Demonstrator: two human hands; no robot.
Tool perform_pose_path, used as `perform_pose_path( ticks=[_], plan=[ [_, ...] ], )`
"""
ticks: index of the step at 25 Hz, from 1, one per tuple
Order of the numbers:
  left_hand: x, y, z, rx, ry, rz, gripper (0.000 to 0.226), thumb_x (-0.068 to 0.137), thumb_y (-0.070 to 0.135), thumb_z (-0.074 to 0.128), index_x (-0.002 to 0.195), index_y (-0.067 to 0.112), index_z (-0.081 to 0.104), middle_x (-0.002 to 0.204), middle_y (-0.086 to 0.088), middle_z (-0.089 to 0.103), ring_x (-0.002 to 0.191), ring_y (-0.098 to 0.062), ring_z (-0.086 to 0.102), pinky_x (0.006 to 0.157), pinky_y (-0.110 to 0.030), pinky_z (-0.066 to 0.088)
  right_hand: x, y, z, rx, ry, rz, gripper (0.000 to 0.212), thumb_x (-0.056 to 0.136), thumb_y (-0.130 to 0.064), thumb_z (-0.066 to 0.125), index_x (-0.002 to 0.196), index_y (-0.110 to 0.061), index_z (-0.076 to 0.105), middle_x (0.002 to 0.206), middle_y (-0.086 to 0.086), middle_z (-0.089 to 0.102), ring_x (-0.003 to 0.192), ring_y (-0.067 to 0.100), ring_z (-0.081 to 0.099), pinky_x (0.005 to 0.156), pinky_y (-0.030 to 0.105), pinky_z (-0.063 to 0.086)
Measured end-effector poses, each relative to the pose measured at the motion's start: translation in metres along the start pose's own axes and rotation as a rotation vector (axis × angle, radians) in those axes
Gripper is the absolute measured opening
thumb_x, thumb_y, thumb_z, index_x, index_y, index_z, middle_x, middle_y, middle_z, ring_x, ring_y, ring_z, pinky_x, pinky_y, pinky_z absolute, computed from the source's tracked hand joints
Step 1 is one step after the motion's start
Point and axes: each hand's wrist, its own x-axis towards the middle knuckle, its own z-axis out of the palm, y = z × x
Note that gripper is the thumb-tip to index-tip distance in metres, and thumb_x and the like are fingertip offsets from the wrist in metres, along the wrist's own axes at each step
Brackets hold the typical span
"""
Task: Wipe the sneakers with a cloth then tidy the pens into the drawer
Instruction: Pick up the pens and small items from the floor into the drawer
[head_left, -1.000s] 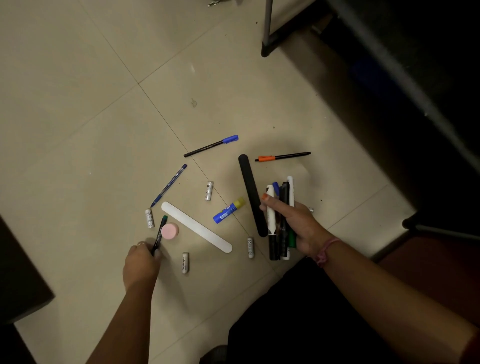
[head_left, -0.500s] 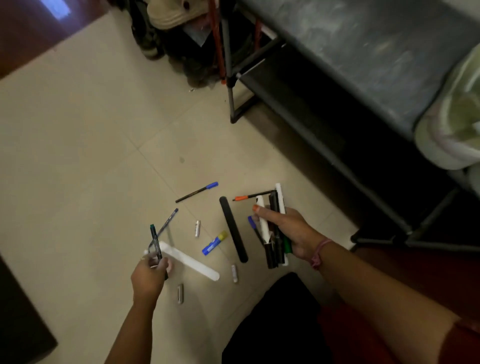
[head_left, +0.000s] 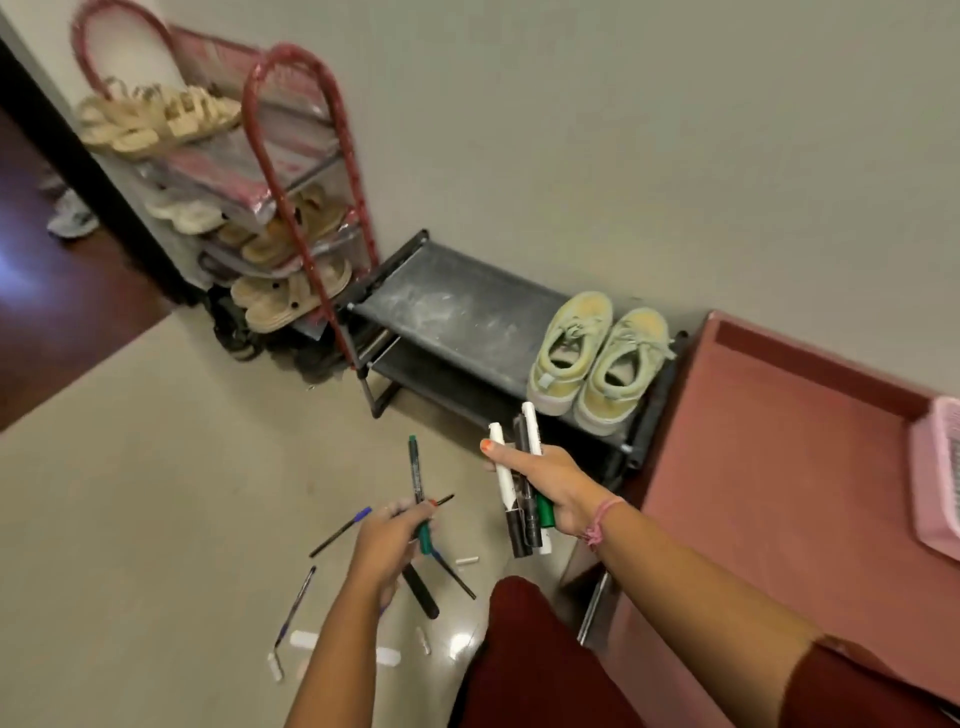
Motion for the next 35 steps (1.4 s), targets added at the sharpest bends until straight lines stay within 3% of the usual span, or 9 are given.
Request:
perform_pose_path(
  ticks=[2, 5, 9, 13, 19, 24, 29, 35],
  plan=[
    [-0.035, 0.018, 0.025, -0.032, -0.110, 0.003, 0.016, 0.090, 0.011, 0.064, 0.102, 0.000, 0.063, 0.084, -0.013, 0.065, 0.079, -0.019, 0.064, 0.077, -0.029, 0.055, -0.035, -0.008, -0.012, 0.038, 0.033, -0.046, 0.044, 0.070, -0.037, 0.082, 0.098, -0.005, 0.072, 0.088, 0.006, 0.075, 0.058, 0.012, 0.063, 0.057, 0.026, 0.051],
    [-0.088, 0.034, 0.063, -0.065, -0.267, 0.009, 0.019, 0.091, 0.011, 0.063, 0.107, 0.002, 0.060, 0.091, -0.013, 0.064, 0.084, -0.018, 0.065, 0.078, -0.028, 0.057, -0.081, -0.010, -0.028, 0.107, 0.079, -0.090, 0.045, 0.073, -0.037, 0.080, 0.101, -0.003, 0.070, 0.077, 0.002, 0.073, 0.052, 0.009, 0.061, 0.052, 0.023, 0.050],
    [-0.148, 0.029, 0.103, -0.050, -0.460, -0.010, 0.018, 0.094, 0.012, 0.060, 0.109, 0.001, 0.062, 0.096, -0.014, 0.069, 0.089, -0.022, 0.066, 0.080, -0.032, 0.057, -0.133, 0.004, -0.052, 0.254, 0.136, -0.109, 0.050, 0.069, -0.033, 0.083, 0.100, 0.003, 0.068, 0.077, 0.011, 0.069, 0.061, 0.022, 0.064, 0.060, 0.032, 0.056],
    [-0.189, 0.008, 0.136, 0.026, -0.538, -0.050, 0.010, 0.096, 0.014, 0.056, 0.100, 0.006, 0.061, 0.084, -0.009, 0.068, 0.078, -0.017, 0.064, 0.073, -0.034, 0.057, -0.178, 0.031, -0.080, 0.382, 0.209, -0.153, 0.033, 0.073, -0.028, 0.081, 0.085, -0.003, 0.064, 0.067, 0.012, 0.065, 0.057, 0.023, 0.063, 0.057, 0.032, 0.055],
    [-0.231, -0.038, 0.176, 0.214, -0.702, -0.094, 0.027, 0.094, 0.031, 0.062, 0.105, 0.007, 0.058, 0.096, -0.012, 0.070, 0.087, -0.024, 0.067, 0.083, -0.047, 0.057, -0.224, 0.079, -0.121, 0.456, 0.378, -0.177, 0.034, 0.075, -0.034, 0.079, 0.076, -0.005, 0.060, 0.060, 0.008, 0.060, 0.052, 0.020, 0.061, 0.055, 0.029, 0.054],
    [-0.253, -0.068, 0.201, 0.280, -0.728, -0.102, 0.030, 0.085, 0.024, 0.072, 0.110, 0.009, 0.064, 0.101, -0.012, 0.073, 0.094, -0.026, 0.070, 0.080, -0.045, 0.059, -0.241, 0.112, -0.151, 0.509, 0.423, -0.148, 0.046, 0.083, -0.050, 0.065, 0.089, -0.005, 0.064, 0.070, 0.009, 0.062, 0.065, 0.023, 0.062, 0.070, 0.036, 0.056],
    [-0.262, -0.090, 0.219, 0.263, -0.678, -0.140, 0.020, 0.089, 0.020, 0.069, 0.105, 0.010, 0.063, 0.095, -0.010, 0.073, 0.088, -0.023, 0.070, 0.070, -0.038, 0.059, -0.255, 0.139, -0.174, 0.677, 0.331, -0.143, 0.031, 0.096, -0.014, 0.050, 0.116, 0.008, 0.057, 0.091, 0.022, 0.063, 0.077, 0.029, 0.065, 0.080, 0.043, 0.056],
    [-0.252, -0.117, 0.229, 0.290, -0.645, -0.204, 0.016, 0.091, 0.020, 0.067, 0.101, 0.010, 0.061, 0.091, -0.010, 0.073, 0.087, -0.023, 0.070, 0.072, -0.042, 0.059, -0.250, 0.178, -0.190, 0.624, 0.373, -0.164, 0.025, 0.093, 0.002, 0.048, 0.116, 0.010, 0.055, 0.113, 0.035, 0.060, 0.093, 0.037, 0.063, 0.091, 0.048, 0.052]
  ],
)
